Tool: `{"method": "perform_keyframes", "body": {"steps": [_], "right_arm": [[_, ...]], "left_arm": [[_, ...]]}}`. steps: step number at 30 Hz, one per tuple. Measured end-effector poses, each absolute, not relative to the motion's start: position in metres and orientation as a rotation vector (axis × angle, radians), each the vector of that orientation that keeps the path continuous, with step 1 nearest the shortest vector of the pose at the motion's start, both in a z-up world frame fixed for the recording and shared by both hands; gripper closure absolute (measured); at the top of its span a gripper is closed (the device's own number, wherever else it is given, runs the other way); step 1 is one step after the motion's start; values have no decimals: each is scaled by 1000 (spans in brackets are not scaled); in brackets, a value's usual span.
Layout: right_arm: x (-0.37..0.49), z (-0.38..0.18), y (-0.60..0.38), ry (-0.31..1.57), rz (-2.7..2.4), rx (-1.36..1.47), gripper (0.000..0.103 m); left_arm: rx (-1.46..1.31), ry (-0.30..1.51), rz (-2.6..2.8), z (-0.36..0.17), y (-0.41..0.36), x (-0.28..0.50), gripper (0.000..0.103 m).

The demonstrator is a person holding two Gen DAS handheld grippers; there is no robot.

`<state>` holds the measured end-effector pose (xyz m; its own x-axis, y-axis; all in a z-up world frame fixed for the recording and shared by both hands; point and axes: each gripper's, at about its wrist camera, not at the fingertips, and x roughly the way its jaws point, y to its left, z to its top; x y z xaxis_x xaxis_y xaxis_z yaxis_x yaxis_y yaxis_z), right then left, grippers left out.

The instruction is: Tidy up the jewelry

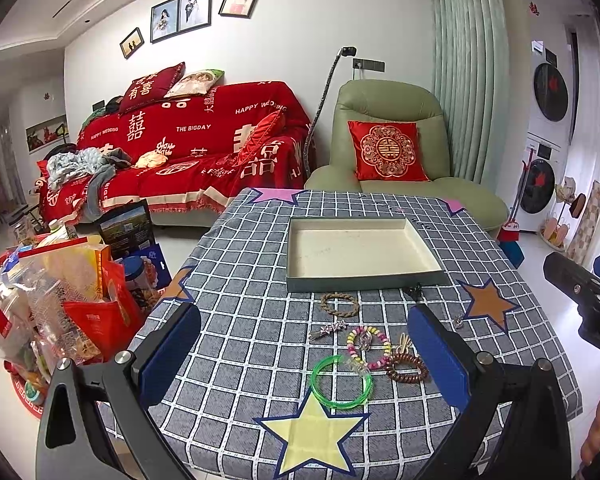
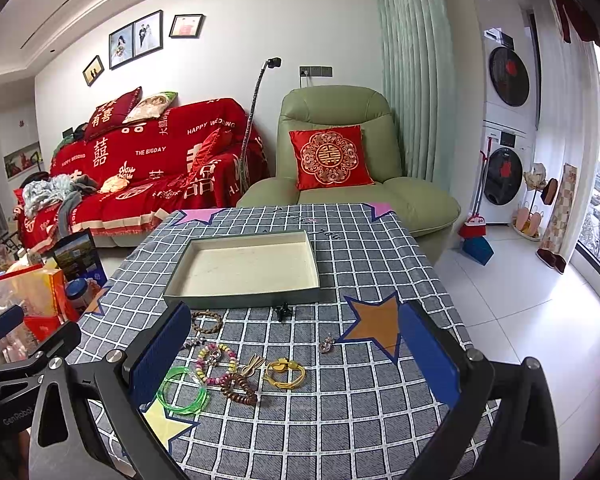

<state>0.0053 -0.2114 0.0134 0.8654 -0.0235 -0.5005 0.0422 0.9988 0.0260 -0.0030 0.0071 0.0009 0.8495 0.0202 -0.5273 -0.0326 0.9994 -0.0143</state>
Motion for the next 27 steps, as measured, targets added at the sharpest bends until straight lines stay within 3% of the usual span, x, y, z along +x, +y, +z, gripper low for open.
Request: {"method": "perform_keyframes", "body": {"steps": [27], "right_arm": [[5, 13, -212, 525, -35, 37, 0]], "left_arm": [[-19, 562, 21, -1, 6, -3, 0]]}}
